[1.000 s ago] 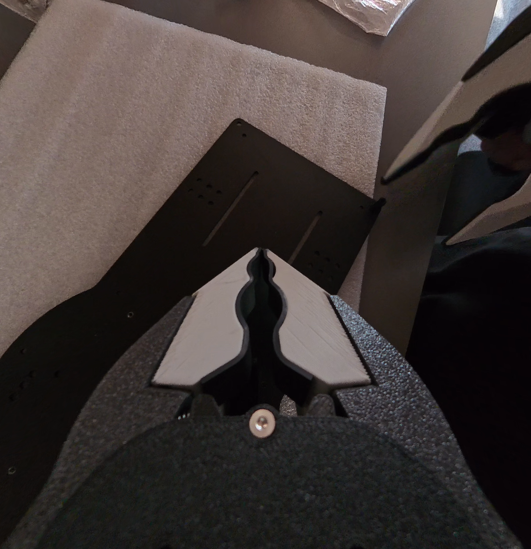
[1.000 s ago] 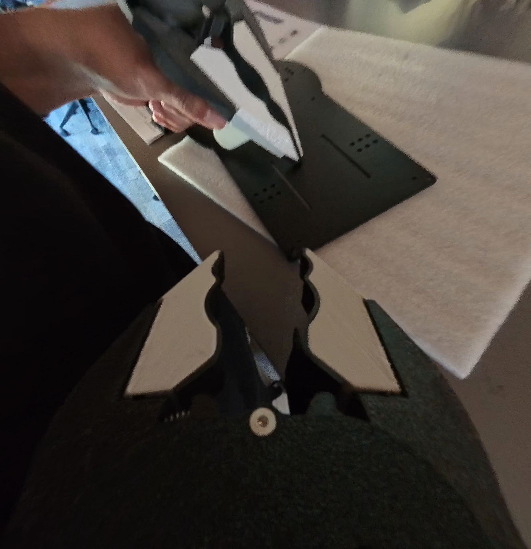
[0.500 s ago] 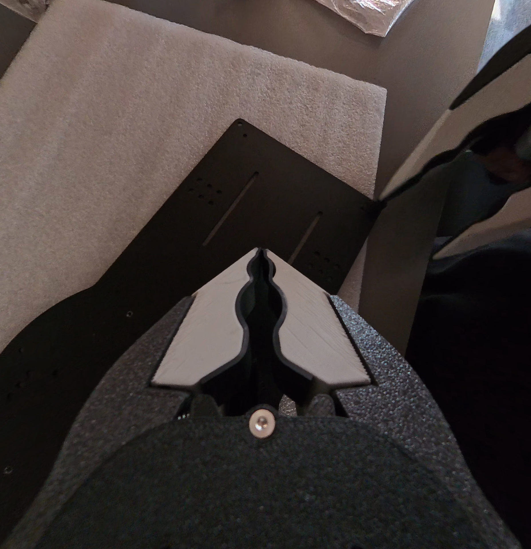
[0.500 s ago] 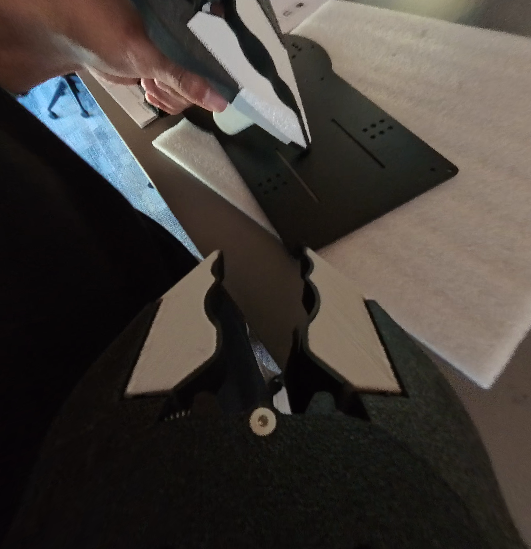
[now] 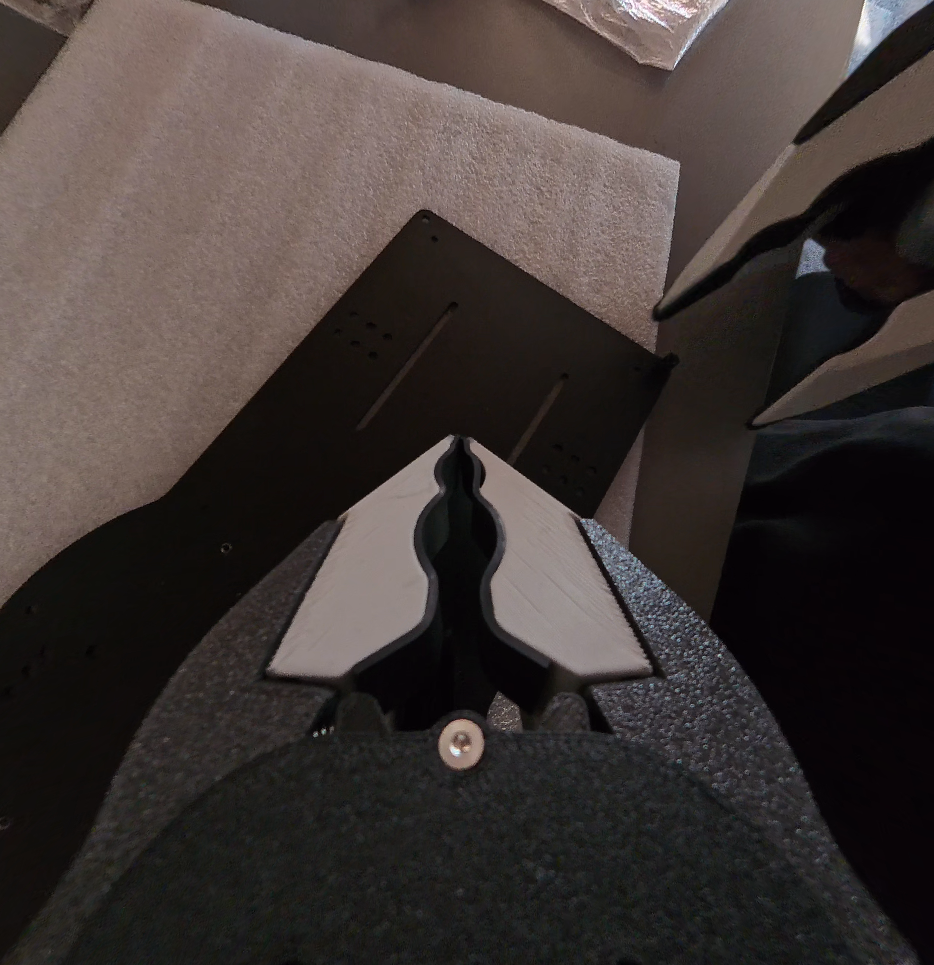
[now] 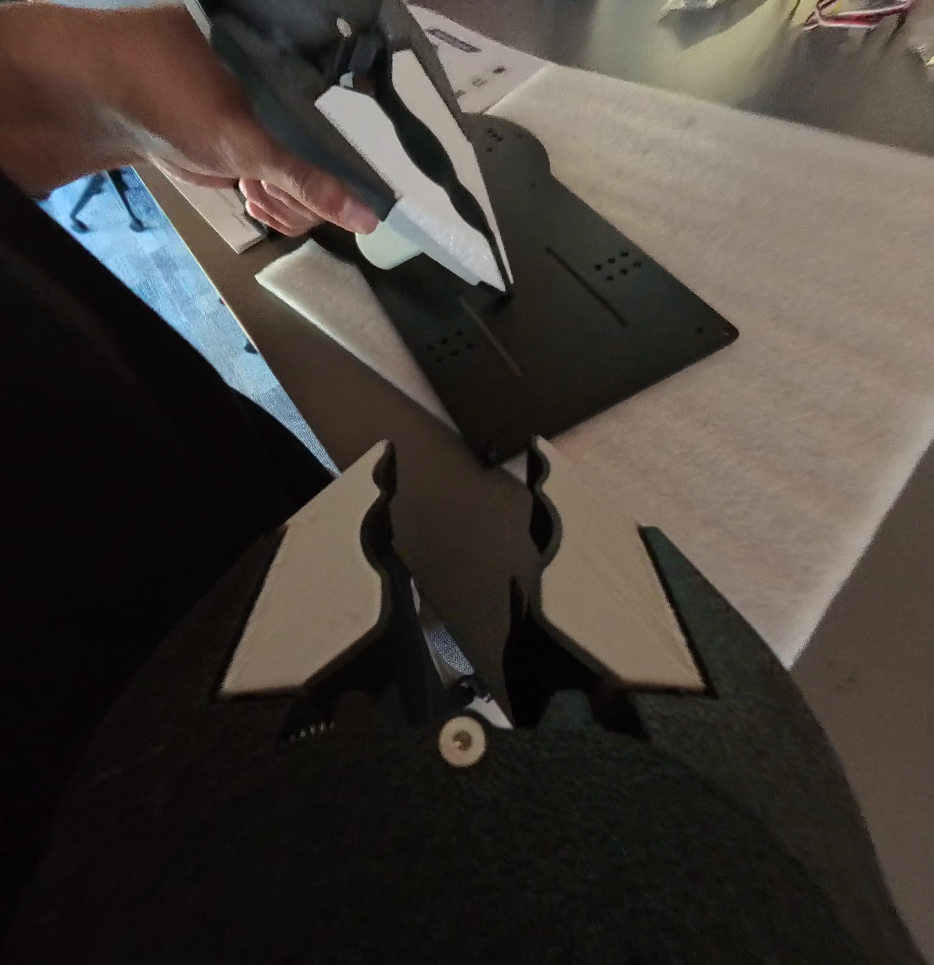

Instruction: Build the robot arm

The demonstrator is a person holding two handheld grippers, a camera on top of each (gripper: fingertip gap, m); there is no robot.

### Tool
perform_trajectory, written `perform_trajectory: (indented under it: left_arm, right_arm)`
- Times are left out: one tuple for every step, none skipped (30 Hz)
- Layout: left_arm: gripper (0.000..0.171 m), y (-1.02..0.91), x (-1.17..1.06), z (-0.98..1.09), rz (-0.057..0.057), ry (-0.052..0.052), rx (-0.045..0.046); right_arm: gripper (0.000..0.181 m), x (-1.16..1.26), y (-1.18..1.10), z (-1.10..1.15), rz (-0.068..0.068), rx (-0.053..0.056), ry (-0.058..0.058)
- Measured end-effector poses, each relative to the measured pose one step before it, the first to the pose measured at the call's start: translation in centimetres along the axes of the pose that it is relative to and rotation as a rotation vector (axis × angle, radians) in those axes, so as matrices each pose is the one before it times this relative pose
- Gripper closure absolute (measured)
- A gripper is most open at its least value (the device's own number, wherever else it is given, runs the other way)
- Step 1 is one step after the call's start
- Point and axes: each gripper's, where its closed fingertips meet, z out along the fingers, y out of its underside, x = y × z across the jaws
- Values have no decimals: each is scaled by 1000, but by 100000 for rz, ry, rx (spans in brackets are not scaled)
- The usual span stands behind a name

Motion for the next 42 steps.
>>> perform_trajectory:
  left_arm:
    - [171, 0, -3, 7, 303, -62, -217]
    - [171, -2, 3, -1, 200, 118, -146]
    - [171, 11, 5, 5, 161, 220, -56]
    - [171, 11, 9, -7, 78, 268, 73]
    - [171, 3, 5, -4, -225, 245, 283]
    - [171, -6, -12, -2, -573, 210, 462]
    - [171, -7, 8, 1, -717, 219, 446]
    - [171, 5, 11, 0, -494, 132, 197]
    - [171, -2, 2, 4, 185, -154, -100]
    - [171, 11, -5, 2, 589, -319, -334]
    - [171, 0, -2, 2, 521, -178, -432]
    - [171, 4, 0, -6, 400, 95, -324]
    - [171, 6, 11, 9, 146, 386, -94]
    - [171, 18, 37, -13, -163, 697, 113]
    - [171, 9, 24, -14, -454, 585, 377]
    - [171, -2, -7, 2, -588, 214, 527]
    - [171, -7, 1, -4, -373, -84, 291]
    - [171, 6, 9, 14, 109, -289, -97]
    - [171, 3, 8, 0, 488, -447, -313]
    - [171, -2, -2, -1, 511, -442, -265]
    - [171, 7, -12, -7, 245, -191, -106]
    - [171, 6, 4, 4, 20, 113, 24]
    - [171, 5, 12, -4, 26, 257, 114]
    - [171, 3, 7, 7, -41, 198, 179]
    - [171, -10, -17, -3, -115, 105, 256]
    - [171, 2, -1, -5, -299, 166, 284]
    - [171, 0, 10, -2, -555, 244, 218]
    - [171, 2, 9, -4, -402, 119, 105]
    - [171, -2, 2, -5, 158, -175, 8]
    - [171, -7, -7, 3, 487, -298, -124]
    - [171, 8, 2, -5, 475, -137, -263]
    - [171, 8, 4, 1, 377, 93, -254]
    - [171, 7, -3, -1, 230, 228, -127]
    - [171, -8, -8, -1, 18, 300, -14]
    - [171, 2, 6, -4, -122, 337, 77]
    - [171, 8, 3, -6, -231, 257, 193]
    - [171, -8, -9, -1, -407, 150, 324]
    - [171, -8, -2, -5, -452, 46, 240]
    - [171, -6, -2, 6, -191, -76, -4]
    - [171, 5, 6, -6, 211, -181, -219]
    - [171, 3, 5, 1, 402, -213, -243]
    - [171, 4, -11, -3, 205, -72, -164]
  right_arm:
    - [131, -73, 179, 555, -266, -1889, -716]
    - [131, -458, 291, 518, 175, -1894, -2252]
    - [132, -552, 294, 262, 690, -679, -1689]
    - [132, -125, 63, -219, 443, 1419, 1659]
    - [133, -107, 329, -455, -570, -679, 531]
    - [153, -408, 313, -582, -1485, -793, -2769]
    - [146, 375, -250, -396, 1928, 2166, 2288]
    - [142, 347, -576, -190, 810, 3504, 1494]
    - [131, 263, -608, 121, -632, 2839, 909]
    - [128, 162, -283, 402, -1129, 303, 514]
    - [127, -30, 192, 561, -495, -2419, -343]
    - [129, -291, 491, 531, 297, -3150, -1264]
    - [131, -421, 475, 265, 1378, -1497, -1039]
    - [131, -95, 8, -291, 1215, 1598, 1124]
    - [135, -152, 295, -528, -383, -1078, -755]
    - [153, -279, -23, -612, -877, 563, -2573]
    - [150, 337, -619, -465, 2399, 4030, 1658]
    - [142, 332, -643, -153, 1041, 3365, 1037]
    - [130, 210, -324, 241, -812, 625, 237]
    - [130, 171, 20, 514, -974, -1756, 461]
    - [129, -114, 290, 621, -750, -3011, -548]
    - [134, -507, 412, 499, -258, -2652, -1966]
    - [139, -694, 59, 158, 619, 1085, -2281]
    - [157, -1324, 274, -167, 180, 140, -6470]
    - [157, -620, 834, -40, 1366, -3335, -1802]
    - [153, 88, 536, -145, -229, -1562, 2591]
    - [149, 467, -325, -350, -1116, 2991, 4418]
    - [145, 515, -913, -370, -423, 5198, 3068]
    - [139, 364, -894, -148, 527, 3650, 343]
    - [133, 508, -503, 125, 1427, 905, 481]
    - [126, 754, 74, 317, 1087, -1797, 2551]
    - [125, 419, 591, 349, -15, -3326, 1365]
    - [130, -233, 775, 240, -125, -3355, -1504]
    - [132, -364, 65, -152, 750, 697, -567]
    - [131, -232, 283, -343, 532, -777, 41]
    - [155, -542, 386, -594, -1280, -1073, -3209]
    - [149, -51, -64, -448, 2107, 1515, 19]
    - [145, 218, -292, -313, 1426, 2389, 1235]
    - [138, 428, -384, -80, 108, 2086, 2249]
    - [133, 448, -368, 194, -710, 1182, 2001]
    - [129, 322, -180, 431, -529, -445, 1129]
    - [129, -30, 97, 508, -74, -2109, -560]
